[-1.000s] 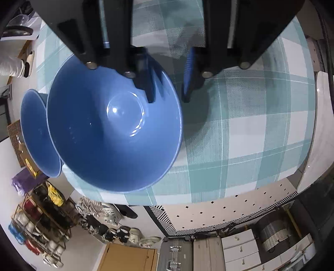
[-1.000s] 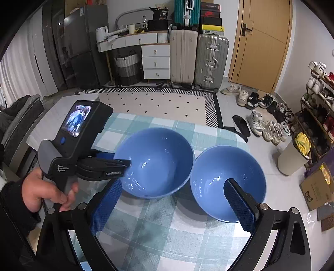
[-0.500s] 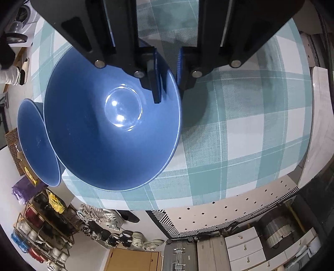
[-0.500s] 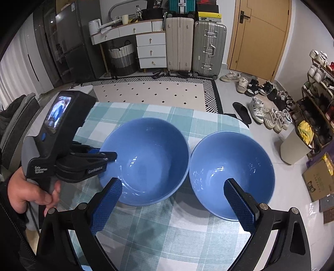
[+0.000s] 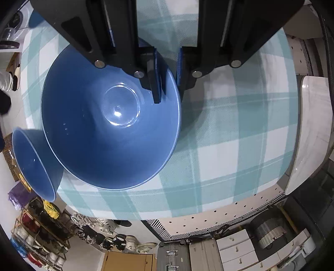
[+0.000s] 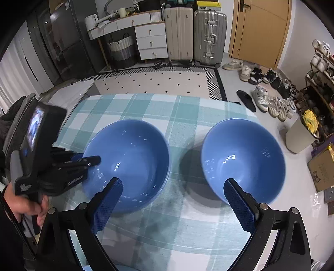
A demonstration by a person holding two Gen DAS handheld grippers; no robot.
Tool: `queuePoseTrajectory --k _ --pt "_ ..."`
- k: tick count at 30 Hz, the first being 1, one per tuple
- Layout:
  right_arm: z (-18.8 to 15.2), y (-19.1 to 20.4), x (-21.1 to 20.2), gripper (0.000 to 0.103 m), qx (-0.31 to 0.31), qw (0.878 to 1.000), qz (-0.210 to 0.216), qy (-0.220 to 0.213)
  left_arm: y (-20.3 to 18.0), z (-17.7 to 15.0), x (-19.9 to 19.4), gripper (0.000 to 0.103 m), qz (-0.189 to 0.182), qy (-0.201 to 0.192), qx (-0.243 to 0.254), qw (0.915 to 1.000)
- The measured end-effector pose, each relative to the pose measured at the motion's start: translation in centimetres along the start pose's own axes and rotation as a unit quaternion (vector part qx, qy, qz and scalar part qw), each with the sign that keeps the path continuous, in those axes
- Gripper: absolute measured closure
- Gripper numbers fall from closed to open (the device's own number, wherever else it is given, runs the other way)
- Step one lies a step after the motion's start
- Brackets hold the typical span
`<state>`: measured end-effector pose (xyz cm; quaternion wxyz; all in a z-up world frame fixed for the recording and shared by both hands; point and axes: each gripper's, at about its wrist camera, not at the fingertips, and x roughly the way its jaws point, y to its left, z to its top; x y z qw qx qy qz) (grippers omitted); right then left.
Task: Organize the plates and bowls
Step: 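Close the left gripper on a blue bowl rim while the right gripper grips its opposite rim, then lift and carry the blue bowl with both grippers toward the plate stack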
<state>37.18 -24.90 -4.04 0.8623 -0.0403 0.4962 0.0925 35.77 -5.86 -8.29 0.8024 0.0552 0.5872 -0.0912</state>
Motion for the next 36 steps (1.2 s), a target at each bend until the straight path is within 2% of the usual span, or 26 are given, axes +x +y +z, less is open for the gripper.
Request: queuePoseTrajectory --k 4,10,12,15,17,24,28,34,36 --pt "0.5 1.6 2.1 0.003 -0.007 0.999 0.008 0.033 0.7 -0.9 -0.3 0.092 0.001 0.000 -0.003 1.0000" --pt "1.1 3.4 5.4 0.006 -0.030 0.997 -0.028 0.061 1.1 -2.1 -0.6 0.092 0.003 -0.007 0.003 1.0000" --pt "1.1 3.5 6.3 0.016 -0.032 0.996 -0.042 0.068 1.2 -2.2 -0.7 0.092 0.003 -0.009 0.005 0.9999" --pt "0.9 4.3 7.2 0.019 -0.062 0.993 -0.075 0.070 1.2 -2.4 -0.7 0.092 0.002 -0.013 0.007 0.9999" --pt "0.8 4.4 7.7 0.021 -0.068 0.992 -0.070 0.075 1.3 -2.4 -0.7 0.092 0.001 -0.014 0.009 0.9999" --pt "1.0 3.9 8.8 0.048 -0.047 0.993 -0.053 0.094 1.3 -2.5 -0.7 0.091 0.000 -0.017 0.012 0.9998" --pt "0.8 3.6 9.4 0.054 -0.032 0.993 -0.035 0.109 1.3 -2.6 -0.7 0.091 -0.001 -0.019 0.013 0.9997" --pt "0.5 4.1 9.5 0.064 -0.039 0.993 -0.041 0.104 1.5 -2.7 -0.6 0.090 0.000 -0.020 0.022 0.9996" --pt "0.4 4.4 9.5 0.071 -0.045 0.992 -0.037 0.108 1.4 -2.8 -0.6 0.090 0.002 -0.022 0.027 0.9994"
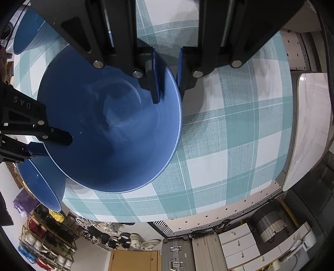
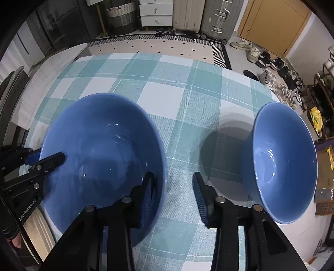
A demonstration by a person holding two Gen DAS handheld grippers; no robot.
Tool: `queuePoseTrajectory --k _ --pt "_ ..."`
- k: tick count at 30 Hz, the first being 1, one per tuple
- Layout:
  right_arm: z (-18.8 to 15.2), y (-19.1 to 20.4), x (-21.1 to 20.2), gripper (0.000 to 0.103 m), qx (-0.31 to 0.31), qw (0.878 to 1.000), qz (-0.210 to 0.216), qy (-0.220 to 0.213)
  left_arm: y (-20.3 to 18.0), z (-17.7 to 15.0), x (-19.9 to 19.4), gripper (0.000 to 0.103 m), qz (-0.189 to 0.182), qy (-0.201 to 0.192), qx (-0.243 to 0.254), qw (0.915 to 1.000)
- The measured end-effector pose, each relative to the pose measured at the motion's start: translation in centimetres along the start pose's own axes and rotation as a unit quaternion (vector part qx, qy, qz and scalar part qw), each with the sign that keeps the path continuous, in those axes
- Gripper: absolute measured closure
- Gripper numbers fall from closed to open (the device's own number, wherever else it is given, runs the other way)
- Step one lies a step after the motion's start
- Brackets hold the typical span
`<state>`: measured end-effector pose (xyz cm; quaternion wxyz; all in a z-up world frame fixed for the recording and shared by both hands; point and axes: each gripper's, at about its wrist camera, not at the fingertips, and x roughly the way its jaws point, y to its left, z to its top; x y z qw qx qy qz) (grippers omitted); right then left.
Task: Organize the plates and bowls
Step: 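Lift and carry the blue bowl with both grippers toward the plate stack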
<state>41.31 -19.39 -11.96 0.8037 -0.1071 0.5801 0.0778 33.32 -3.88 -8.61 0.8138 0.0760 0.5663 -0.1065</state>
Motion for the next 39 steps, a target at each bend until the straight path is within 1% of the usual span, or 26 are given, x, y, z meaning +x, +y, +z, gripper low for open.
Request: queuePoseTrajectory --k 4,6,7,10,11,14,16,20,23,35,39 --pt "-0.1 0.4 -0.2 0.078 -0.008 1.000 0.010 -0.006 0.1 -0.1 0.0 0.090 -0.003 0.002 -0.007 1.0000" --pt "-0.1 0.5 -0.5 0.086 -0.006 1.000 0.016 -0.009 0.0 -0.1 0.0 0.090 -0.003 0.003 -0.007 1.0000" --pt "-0.1 0.6 -0.7 0.088 -0.008 1.000 0.018 -0.012 -0.1 -0.1 0.0 0.090 -0.003 0.004 -0.005 1.0000" --pt "-0.2 0.7 -1.3 0.090 -0.010 1.000 0.014 -0.014 -0.3 0.0 -0.1 0.090 -0.001 0.009 -0.003 1.0000" --pt "-0.3 0.7 -1.5 0.090 -0.008 1.000 0.015 -0.015 -0.3 0.0 0.0 0.090 -0.006 0.011 -0.007 0.9999" --pt "-0.3 0.1 -1.7 0.093 0.005 1.000 0.028 -0.013 -0.1 -0.1 0.0 0.090 -0.009 0.014 -0.011 0.9998" --pt "-0.4 -0.2 -1.9 0.094 0.014 0.999 0.038 -0.012 -0.1 -0.3 -0.2 0.090 -0.013 0.015 -0.011 0.9998" --pt "-0.8 -0.2 -2.2 0.094 0.016 0.999 0.042 -0.009 -0.3 -0.7 -0.7 0.090 -0.014 0.017 -0.007 0.9997" --pt "-1.1 -0.1 -2.3 0.094 0.016 0.999 0.046 -0.005 -0.4 -0.9 -0.7 0.090 -0.008 0.017 -0.003 0.9998" --pt "-1.0 0.1 -0.2 0.094 0.018 0.999 0.043 0.014 -0.8 -0.8 0.3 0.087 0.001 0.028 0.004 0.9996" --pt "-1.1 0.1 0.3 0.093 0.019 0.999 0.047 0.016 -0.7 -0.7 0.5 0.088 -0.010 0.034 -0.001 0.9994"
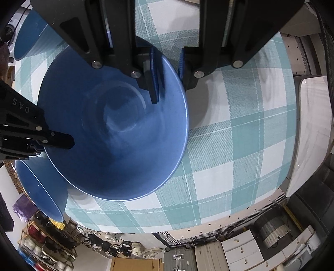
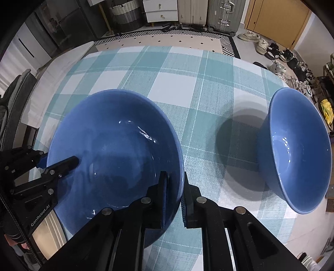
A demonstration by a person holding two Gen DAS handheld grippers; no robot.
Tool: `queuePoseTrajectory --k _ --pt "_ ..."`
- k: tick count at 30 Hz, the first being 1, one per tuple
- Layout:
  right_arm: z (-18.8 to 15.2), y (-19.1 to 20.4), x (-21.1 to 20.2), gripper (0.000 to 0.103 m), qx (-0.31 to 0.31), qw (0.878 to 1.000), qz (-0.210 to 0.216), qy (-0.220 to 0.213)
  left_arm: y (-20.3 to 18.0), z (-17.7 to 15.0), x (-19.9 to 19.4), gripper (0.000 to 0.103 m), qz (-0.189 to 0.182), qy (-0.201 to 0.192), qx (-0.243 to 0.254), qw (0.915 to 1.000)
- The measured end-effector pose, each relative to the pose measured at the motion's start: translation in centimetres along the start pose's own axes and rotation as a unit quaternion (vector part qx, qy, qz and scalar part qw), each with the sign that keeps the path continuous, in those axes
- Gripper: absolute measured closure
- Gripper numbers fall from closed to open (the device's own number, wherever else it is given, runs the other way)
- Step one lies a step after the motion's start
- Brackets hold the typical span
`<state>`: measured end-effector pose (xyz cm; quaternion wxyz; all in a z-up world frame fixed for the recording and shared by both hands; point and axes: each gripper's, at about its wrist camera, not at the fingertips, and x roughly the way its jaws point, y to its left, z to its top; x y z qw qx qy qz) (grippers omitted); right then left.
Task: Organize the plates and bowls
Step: 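Lift and carry the blue bowl with both grippers toward the plate stack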
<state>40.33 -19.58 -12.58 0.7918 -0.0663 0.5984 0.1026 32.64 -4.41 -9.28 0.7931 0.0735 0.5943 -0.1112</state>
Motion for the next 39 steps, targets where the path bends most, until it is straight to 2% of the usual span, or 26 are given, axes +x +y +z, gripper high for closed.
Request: queuePoseTrajectory --k 4,7,13,17,27,31,39 --pt "0.0 -0.1 -0.1 0.093 0.013 1.000 -0.008 0.002 0.0 0.0 -0.1 0.089 -0.023 0.022 -0.020 0.9993" --pt "0.1 -0.5 -0.5 0.092 0.022 1.000 -0.008 -0.002 -1.0 -0.1 -0.5 0.089 -0.006 0.017 -0.002 0.9998" --pt "-0.3 -0.7 -1.7 0.092 0.025 1.000 -0.006 0.001 -1.2 -0.2 -1.7 0.089 -0.011 0.016 -0.008 0.9998" --pt "-0.9 -0.5 -3.6 0.093 0.021 1.000 -0.011 -0.012 -1.5 -0.6 -3.1 0.089 -0.018 0.011 -0.009 0.9997" --pt "-3.4 2.0 -9.9 0.093 -0.027 0.996 -0.069 -0.052 -2.0 -2.2 -6.7 0.089 -0.045 0.002 -0.026 0.9987" --pt "-4.7 1.5 -11.7 0.093 -0.014 0.997 -0.054 -0.049 -2.6 -3.1 -7.9 0.089 -0.060 0.004 -0.023 0.9979" --pt "-7.5 1.3 -15.1 0.093 -0.008 0.996 -0.065 -0.059 -4.5 -4.7 -10.5 0.088 -0.065 -0.010 -0.009 0.9978"
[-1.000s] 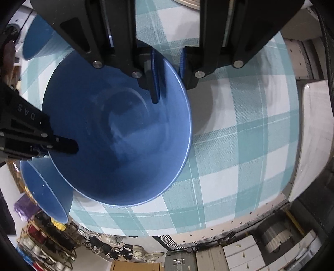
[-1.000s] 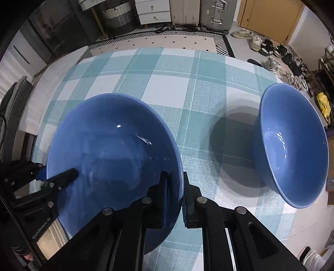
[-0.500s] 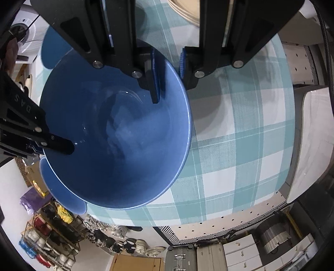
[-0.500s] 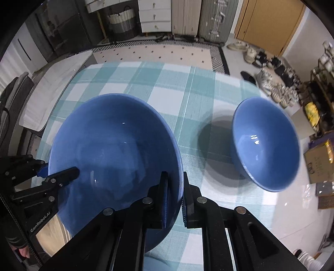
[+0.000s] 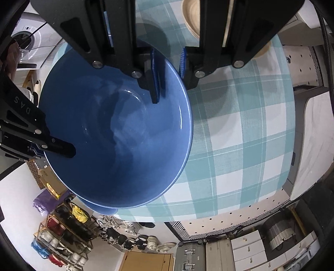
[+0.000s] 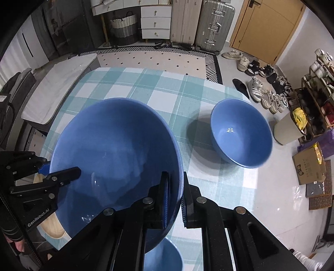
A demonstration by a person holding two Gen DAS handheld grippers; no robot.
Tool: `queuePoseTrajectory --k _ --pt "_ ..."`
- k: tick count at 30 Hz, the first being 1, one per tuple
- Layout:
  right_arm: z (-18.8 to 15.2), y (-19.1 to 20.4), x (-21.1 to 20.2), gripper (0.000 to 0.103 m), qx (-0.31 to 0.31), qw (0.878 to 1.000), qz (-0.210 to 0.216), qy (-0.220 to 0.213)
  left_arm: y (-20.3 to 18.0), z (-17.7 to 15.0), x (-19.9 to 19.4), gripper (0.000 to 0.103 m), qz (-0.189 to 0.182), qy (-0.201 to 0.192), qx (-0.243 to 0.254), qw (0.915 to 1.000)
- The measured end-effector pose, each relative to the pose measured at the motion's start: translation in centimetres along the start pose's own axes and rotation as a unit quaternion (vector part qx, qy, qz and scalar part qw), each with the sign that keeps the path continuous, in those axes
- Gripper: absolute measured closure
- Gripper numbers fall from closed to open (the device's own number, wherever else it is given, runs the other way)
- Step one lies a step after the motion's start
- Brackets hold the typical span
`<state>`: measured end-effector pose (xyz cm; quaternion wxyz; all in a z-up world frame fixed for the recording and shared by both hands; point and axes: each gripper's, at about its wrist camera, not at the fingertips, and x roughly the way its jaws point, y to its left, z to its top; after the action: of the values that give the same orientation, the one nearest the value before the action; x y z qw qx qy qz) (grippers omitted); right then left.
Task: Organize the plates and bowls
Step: 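Lift and carry the blue bowl with both grippers toward the plate stack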
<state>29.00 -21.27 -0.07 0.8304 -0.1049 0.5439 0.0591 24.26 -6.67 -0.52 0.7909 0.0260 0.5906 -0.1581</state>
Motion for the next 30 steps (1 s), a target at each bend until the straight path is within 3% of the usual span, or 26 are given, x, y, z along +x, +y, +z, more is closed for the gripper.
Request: queuePoseTrajectory --k 19,30 --pt "-6.9 -0.6 -3.0 0.093 0.006 1.000 -0.024 -0.003 -3.6 -5.1 -1.2 0.088 -0.036 -0.004 0.014 0.9992" --pt "-10.7 -0.6 -3.7 0.093 0.024 1.000 -0.011 -0.002 -5.2 -7.9 -1.0 0.087 -0.026 -0.002 0.038 0.9990"
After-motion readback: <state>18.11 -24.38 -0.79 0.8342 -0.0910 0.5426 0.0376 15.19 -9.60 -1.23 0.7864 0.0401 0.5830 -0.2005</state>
